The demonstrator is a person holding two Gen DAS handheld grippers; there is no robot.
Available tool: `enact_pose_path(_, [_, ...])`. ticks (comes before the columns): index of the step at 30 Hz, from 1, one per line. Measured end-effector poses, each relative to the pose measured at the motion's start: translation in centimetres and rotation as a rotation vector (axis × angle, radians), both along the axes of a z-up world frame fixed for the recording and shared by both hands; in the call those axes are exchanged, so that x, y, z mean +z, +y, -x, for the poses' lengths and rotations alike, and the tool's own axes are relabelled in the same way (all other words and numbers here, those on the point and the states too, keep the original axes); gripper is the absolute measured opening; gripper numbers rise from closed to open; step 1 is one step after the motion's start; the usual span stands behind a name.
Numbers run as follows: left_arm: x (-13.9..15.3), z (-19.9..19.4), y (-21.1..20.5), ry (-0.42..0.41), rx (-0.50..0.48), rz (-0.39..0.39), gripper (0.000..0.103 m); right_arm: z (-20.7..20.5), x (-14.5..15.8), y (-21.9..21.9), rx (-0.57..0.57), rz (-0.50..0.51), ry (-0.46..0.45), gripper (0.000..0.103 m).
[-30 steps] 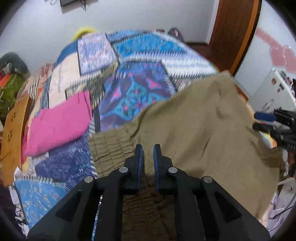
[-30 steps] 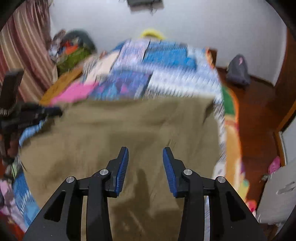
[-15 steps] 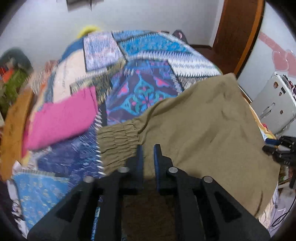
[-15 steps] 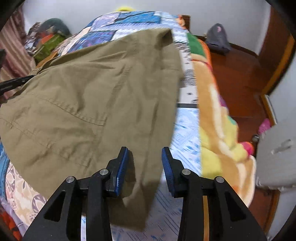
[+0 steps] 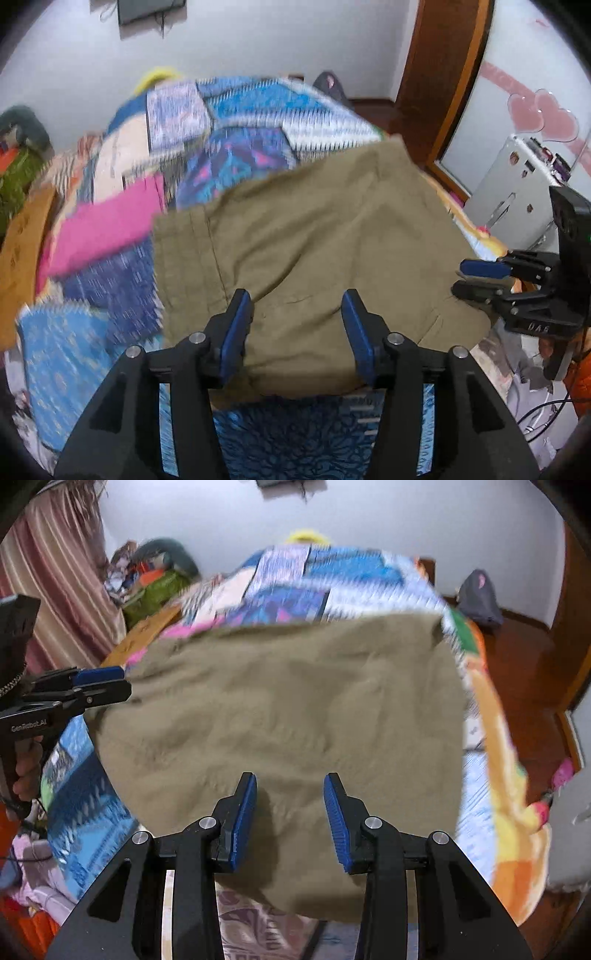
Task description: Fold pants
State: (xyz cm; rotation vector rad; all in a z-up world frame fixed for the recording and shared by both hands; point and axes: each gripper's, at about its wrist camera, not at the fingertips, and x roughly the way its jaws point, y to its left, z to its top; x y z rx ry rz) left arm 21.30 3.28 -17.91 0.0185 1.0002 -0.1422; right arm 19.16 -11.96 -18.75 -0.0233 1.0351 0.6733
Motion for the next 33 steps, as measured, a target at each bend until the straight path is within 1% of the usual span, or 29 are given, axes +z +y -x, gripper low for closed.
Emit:
enact_pose_path(2, [-1.4,0.0,0.3,0.029,0.017,0.012,0.052,-0.3,-0.5,-0.6,-0.026,-0.039,0.024,0.035])
enact_pose_path(4, [-1.2,0.1,0.4,0.019,0.021,0.017,0.052,-0.8,-0.1,-1.1,-0.028,-0.036,0.041,0.035])
enact_pose_path(7, [0.4,-0.1,0.5,-0.006,0.03,0.019,0.052,-0.9,1.4,-2.0,-0.043,0.001,-0.014,0.035])
enact_pose_path(11, [3.1,-0.9,1.4,-0.089,0.059,-0.022,0.052,-2.2,3.6,-3.9,-0.089,0.022,-0.088,0.035])
enact_pose_path(12, [3.5,-1.3,1.8,-0.101,0.068,-0.03,0.053,-2.0,4.0,-4.4,-0.099,0.025,-0.099,0.035])
enact_pose_path(14, [4.1,-2.6,2.6,-0.116,0.092,-0.043,0.053,-3.3,4.6,-5.4,-0.128,0.036,-0.126,0.035])
enact_pose_path(17, [4.2,-4.8,3.8,-0.114,0.127,-0.058,0.053,-4.6,5.1,-5.9,-0.155,0.053,-0.152,0.035])
enact_pose_path(18, [4.0,-5.6,4.2,-0.111,0.14,-0.063,0.053,-4.8,5.1,-6.1,-0.163,0.059,-0.16,0.035])
enact_pose_path(20, [3.3,-7.4,5.0,-0.091,0.164,-0.065,0.053,-6.5,4.9,-6.2,-0.177,0.068,-0.167,0.035])
enact_pose_path(22, [2.1,-9.0,5.5,-0.061,0.178,-0.069,0.054,-7.8,4.6,-6.3,-0.182,0.069,-0.162,0.035])
enact_pose_path(25, [-0.2,-11.0,6.1,-0.007,0.178,-0.097,0.054,-10.0,3.4,-5.9,-0.177,0.078,-0.146,0.037])
enact_pose_path(29, [-3.1,-12.3,6.3,0.04,0.168,-0.152,0.055,-13.3,0.9,-5.1,-0.167,0.096,-0.115,0.037])
enact_pose_path(31, [-3.9,-12.3,6.3,0.037,0.165,-0.17,0.061,-14.5,0.0,-5.1,-0.168,0.094,-0.093,0.037])
enact_pose_path(33, [-4.3,-12.4,6.3,0.03,0.163,-0.177,0.063,-15.7,-0.9,-4.8,-0.163,0.08,-0.078,0.037])
